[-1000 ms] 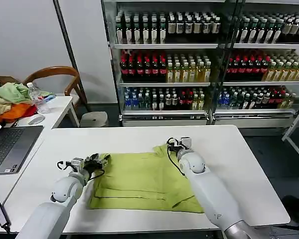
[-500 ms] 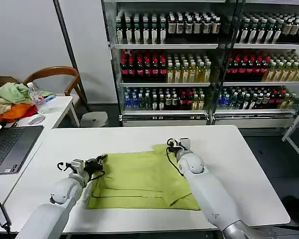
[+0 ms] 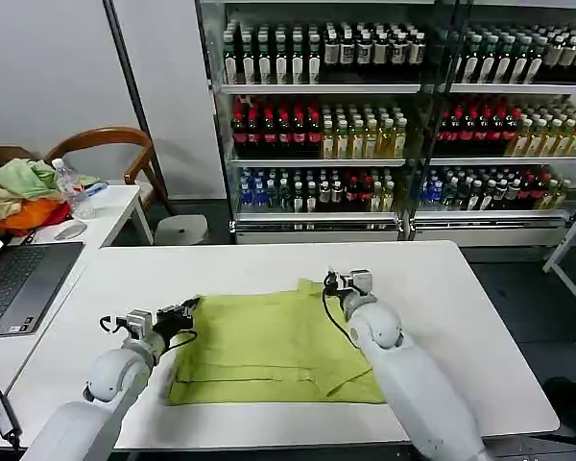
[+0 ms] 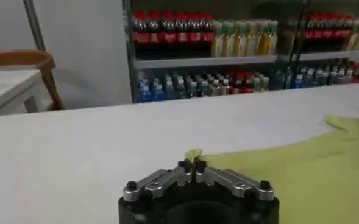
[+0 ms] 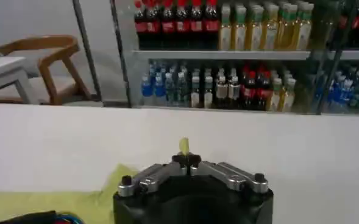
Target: Fold and organize the clothes.
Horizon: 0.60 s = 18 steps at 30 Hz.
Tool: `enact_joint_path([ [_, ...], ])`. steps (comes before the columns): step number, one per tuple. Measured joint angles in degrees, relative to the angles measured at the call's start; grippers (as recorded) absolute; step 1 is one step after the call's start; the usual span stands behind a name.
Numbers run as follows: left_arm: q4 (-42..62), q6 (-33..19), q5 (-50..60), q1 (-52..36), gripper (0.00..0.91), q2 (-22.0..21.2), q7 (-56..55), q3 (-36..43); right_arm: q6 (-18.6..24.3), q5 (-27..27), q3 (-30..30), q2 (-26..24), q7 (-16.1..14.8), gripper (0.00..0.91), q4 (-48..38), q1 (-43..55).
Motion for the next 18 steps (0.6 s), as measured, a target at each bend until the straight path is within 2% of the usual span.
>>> enact_joint_path([
  [7,-3.8,-0.8,-0.1,4.2,0.05,1.1,0.2,-1.9,-0.2,0.2,1.6,-4.3,1.1,0.0,9.4,-6.7],
  [18,-9.7,-1.6,1.3,11.1,0.05,1.0,-0.6,-4.6,0.5,-1.7,3.2,-7.7,2.4,0.0,19.4,-15.8],
])
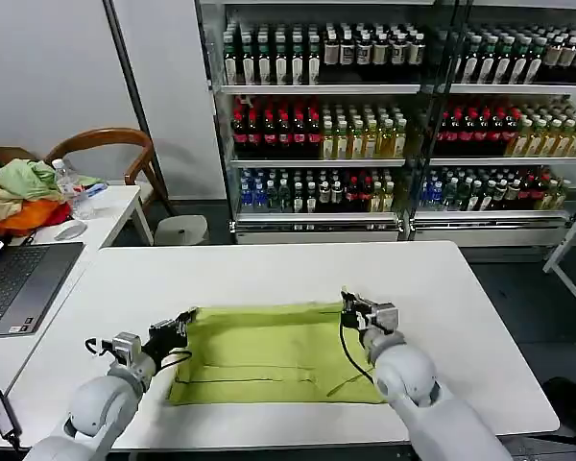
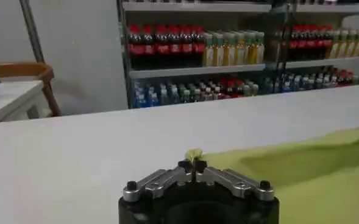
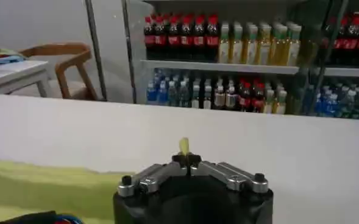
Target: Fold and organize the clothes.
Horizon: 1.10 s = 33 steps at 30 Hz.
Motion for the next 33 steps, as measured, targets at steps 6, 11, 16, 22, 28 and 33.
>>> enact_joint_path([
  [6,-2.8,-0.2,0.5,3.3,0.05,0.0,-0.1,-1.2,0.3,-1.5,0.8,-1.2,0.4,0.0,2.9,-3.9],
  [11,-4.2,-0.6,0.9,5.7,0.05,0.0,-0.2,-2.0,0.8,-2.8,1.4,-1.5,0.9,0.0,4.4,-6.4],
  [16,-5.7,-0.9,1.2,7.8,0.05,-0.5,-0.2,-2.6,1.0,-3.5,1.7,-1.6,1.1,0.0,4.7,-7.5],
  [22,-7.0,-0.8,2.2,9.8,0.05,-0.5,-0.3,-2.3,1.3,-4.0,1.8,-1.7,1.1,0.0,4.9,-8.8],
  [28,-6.7,-0.9,3.6,10.3,0.907,-0.4,-0.7,-1.9,1.4,-4.5,1.8,-2.2,0.9,0.907,5.1,-10.0],
  [33,-7.1,-0.5,4.5,11.1,0.907,-0.5,-0.9,-2.0,1.4,-5.6,2.4,-3.0,1.2,0.907,6.0,-10.9],
])
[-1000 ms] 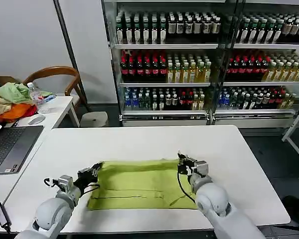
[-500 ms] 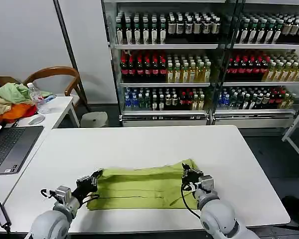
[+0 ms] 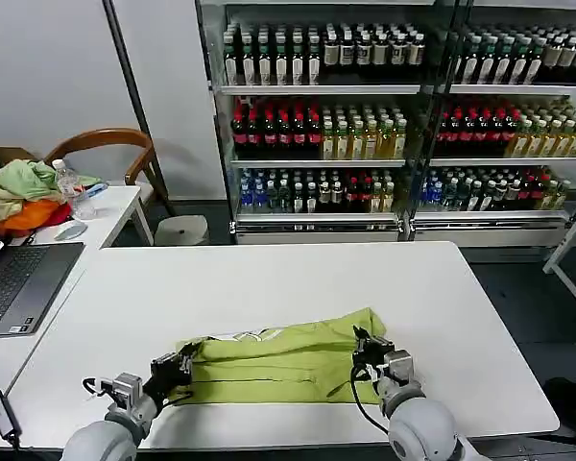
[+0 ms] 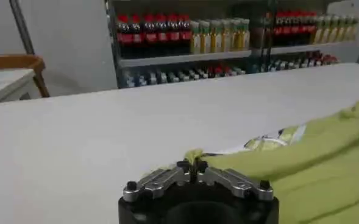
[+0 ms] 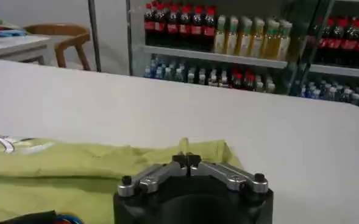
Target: Fold and organize the clothes.
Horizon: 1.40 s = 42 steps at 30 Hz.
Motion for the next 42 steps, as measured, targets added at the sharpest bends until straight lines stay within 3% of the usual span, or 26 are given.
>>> enact_joint_path([
  [9,-3.2,1.0,-1.0,0.8,0.907,-0.2,-3.3,-0.9,-0.4,-1.6,1.9,-1.3,-0.7,0.907,3.8,-3.0],
  [22,-5.0,2.6,-8.7,0.2,0.907,-3.7,-22.5,4.2,0.6,-6.2,2.8,-1.0,-1.6,0.907,8.4,-8.9],
  [23,-5.0,2.6,-9.3,0.3,0.705,-4.0,-23.7,4.4,0.7,-6.5,2.8,-1.0,-1.6,0.907,8.5,-9.2],
  [24,-5.1,2.6,-9.7,0.4,0.05,-4.3,-24.7,4.5,0.8,-6.8,2.9,-1.0,-1.6,0.907,8.5,-9.5],
  [42,-6.1,2.6,-12.5,1.5,0.05,-6.6,-32.2,7.1,2.1,-9.5,3.4,-0.4,-1.4,0.907,8.5,-10.9],
])
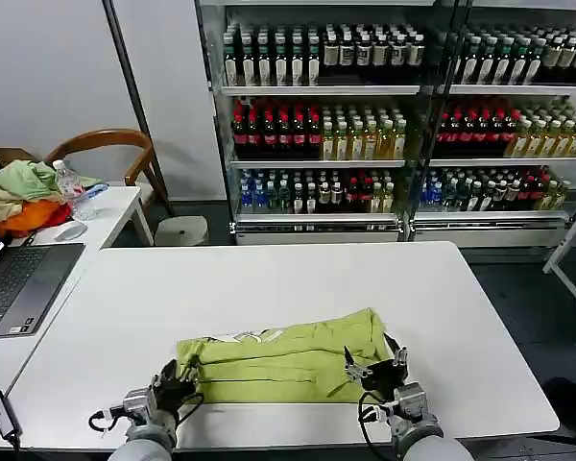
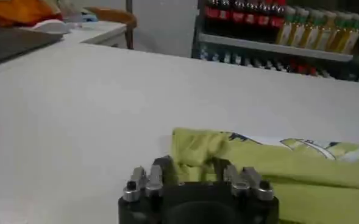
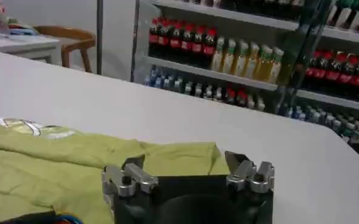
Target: Fold and organize the clothes.
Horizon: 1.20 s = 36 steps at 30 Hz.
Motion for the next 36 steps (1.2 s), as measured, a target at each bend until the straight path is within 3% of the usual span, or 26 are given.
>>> enact_joint_path([
  [14,0.5,1.6,2.4,-0.3,0.03,-1.4,2.8,-1.5,0.4,-0.4,1.1,-0.6,0.1,0.907,-0.3,0.6],
  [36,-3.6,8.5,12.7,6.5,0.03,4.5,13.6,-25.2,1.6,-0.4,1.8,-1.1,-0.2,0.907,-1.3,3.7],
])
